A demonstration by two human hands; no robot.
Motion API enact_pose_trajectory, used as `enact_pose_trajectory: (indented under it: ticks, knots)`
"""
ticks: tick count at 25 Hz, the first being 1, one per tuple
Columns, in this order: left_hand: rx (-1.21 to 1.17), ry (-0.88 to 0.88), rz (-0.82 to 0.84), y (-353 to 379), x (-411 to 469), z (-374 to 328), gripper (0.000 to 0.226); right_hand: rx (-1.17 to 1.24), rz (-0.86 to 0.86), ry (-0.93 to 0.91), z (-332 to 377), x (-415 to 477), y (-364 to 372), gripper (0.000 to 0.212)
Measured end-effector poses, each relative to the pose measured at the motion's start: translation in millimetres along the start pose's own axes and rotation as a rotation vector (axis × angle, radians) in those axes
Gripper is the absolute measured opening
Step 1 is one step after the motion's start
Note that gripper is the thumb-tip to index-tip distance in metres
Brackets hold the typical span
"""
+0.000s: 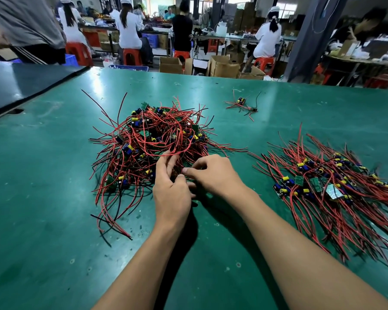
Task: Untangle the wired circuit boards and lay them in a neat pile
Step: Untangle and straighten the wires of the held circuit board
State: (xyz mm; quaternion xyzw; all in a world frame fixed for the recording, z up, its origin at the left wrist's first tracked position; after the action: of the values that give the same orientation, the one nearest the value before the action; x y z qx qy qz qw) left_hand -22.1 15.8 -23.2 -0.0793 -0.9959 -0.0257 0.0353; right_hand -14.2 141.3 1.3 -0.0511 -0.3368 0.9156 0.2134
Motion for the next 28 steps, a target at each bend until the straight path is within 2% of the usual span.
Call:
enact_pose_trajectory:
  ticks: [3,6,8,12,14,16,18,21,24,28]
  knots:
    - [0.004,0.000,0.009,0,-1,-2,0.054,0.208,0.025,0.046,-7,-14,-22,0.027]
    - [0.082,0.023,0.012,3,-6,-4,0.050,0.705,0.098,0.242,-22,-37,-42,0.031]
    - [0.112,0.035,0.026,7,-15,-6,0.048,0.918,0.148,0.354,-29,-52,-47,0.030]
    - [0.148,0.028,0.057,14,-28,-11,0.020,1.187,0.187,0.381,-42,-72,-45,0.029]
    - [0.206,0.058,0.184,22,-32,-14,0.004,1.336,0.274,0.384,-42,-78,-43,0.029]
    - [0.216,0.093,0.326,29,-37,-15,0.017,1.349,0.345,0.396,-39,-80,-41,0.027]
    - [0.190,0.120,0.386,31,-39,-16,0.021,1.301,0.375,0.377,-38,-80,-38,0.027]
    - [0.144,0.103,0.369,30,-37,-14,0.015,1.243,0.395,0.308,-39,-81,-35,0.025]
    - [0.084,0.049,0.392,31,-37,-13,0.018,1.160,0.330,0.264,-41,-80,-34,0.018]
    - [0.098,0.057,0.382,28,-34,-11,0.019,0.835,0.219,0.202,-45,-81,-38,0.020]
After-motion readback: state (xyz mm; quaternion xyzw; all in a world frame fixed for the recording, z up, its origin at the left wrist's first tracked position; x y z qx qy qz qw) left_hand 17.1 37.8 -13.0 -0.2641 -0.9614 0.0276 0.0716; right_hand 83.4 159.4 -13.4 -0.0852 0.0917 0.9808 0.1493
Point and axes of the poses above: each hand's wrist, its own x-axis towards the middle knuckle, its own y-axis out of the palm, z = x × y, the point moved 3 cm from there along x, towards the middle knuckle, and after that the axes turned 11 degrees about x, right-handed, at the moved point
